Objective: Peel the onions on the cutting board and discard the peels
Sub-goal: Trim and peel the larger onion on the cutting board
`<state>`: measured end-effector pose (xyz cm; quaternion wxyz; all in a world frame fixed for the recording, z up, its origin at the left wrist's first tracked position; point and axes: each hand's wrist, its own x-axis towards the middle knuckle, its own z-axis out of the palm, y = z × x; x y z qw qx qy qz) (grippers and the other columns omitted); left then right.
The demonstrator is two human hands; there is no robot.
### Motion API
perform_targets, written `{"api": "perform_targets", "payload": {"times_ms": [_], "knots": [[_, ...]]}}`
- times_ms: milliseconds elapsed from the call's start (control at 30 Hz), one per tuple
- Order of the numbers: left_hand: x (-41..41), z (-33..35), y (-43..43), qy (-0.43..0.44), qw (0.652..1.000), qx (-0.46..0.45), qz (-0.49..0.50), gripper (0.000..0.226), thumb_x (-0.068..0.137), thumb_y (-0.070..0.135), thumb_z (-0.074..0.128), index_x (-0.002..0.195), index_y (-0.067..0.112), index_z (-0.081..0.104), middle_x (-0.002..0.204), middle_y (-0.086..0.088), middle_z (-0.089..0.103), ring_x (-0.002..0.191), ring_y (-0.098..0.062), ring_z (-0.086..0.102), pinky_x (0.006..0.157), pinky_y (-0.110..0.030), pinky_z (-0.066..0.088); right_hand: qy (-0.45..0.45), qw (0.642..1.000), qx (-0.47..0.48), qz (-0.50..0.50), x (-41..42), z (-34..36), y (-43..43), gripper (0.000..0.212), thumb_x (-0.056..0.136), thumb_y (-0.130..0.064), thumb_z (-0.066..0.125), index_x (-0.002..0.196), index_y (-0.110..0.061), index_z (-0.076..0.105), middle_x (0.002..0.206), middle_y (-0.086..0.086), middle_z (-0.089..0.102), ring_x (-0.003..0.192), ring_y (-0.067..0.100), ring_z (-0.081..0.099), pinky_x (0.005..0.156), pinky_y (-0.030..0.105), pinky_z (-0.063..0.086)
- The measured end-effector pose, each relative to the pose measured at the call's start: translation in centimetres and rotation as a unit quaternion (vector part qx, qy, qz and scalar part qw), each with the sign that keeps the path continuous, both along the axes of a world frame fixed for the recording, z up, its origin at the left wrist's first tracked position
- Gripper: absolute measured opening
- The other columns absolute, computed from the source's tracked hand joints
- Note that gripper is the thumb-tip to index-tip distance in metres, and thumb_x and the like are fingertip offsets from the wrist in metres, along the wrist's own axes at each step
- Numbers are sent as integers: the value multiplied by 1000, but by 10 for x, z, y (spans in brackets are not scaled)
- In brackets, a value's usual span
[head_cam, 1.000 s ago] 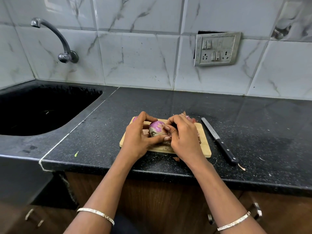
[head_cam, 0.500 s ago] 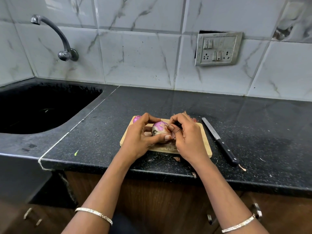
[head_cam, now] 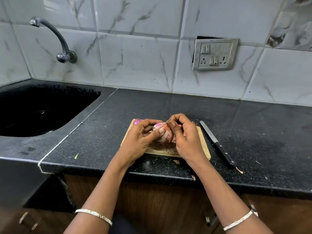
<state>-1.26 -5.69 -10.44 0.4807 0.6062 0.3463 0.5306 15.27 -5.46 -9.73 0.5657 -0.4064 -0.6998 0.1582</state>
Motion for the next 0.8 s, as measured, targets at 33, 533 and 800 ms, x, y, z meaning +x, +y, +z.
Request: {"api": "perform_targets", "payload": {"times_ms": [33, 533, 800], "knots": [[0, 0, 0, 1, 1000, -1, 3, 44, 83, 25, 73, 121, 7, 65, 111, -10, 76, 99, -19, 75, 81, -24, 59, 32, 999, -19, 0, 1, -1, 1, 11, 100, -21, 55, 93, -19, 62, 87, -6, 66, 88, 15, 64, 84, 38, 51], [-1, -3, 0, 93, 992, 36, 84, 63, 61, 36, 87, 112, 16, 58, 110, 1, 68, 98, -12, 73, 85, -27, 60, -3, 999, -1, -54, 10, 3, -14, 10, 90, -23, 75, 99, -21, 78, 95, -13, 75, 95, 7, 69, 94, 33, 52], [0, -4, -1, 127, 985, 56, 103, 54, 70, 19, 91, 113, 11, 59, 108, 11, 67, 89, 24, 59, 74, -5, 48, -48, 995, 11, -82, 8, -1, -10, 2, 87, -18, 77, 86, -19, 75, 83, -15, 71, 87, 4, 63, 94, 42, 50]]}}
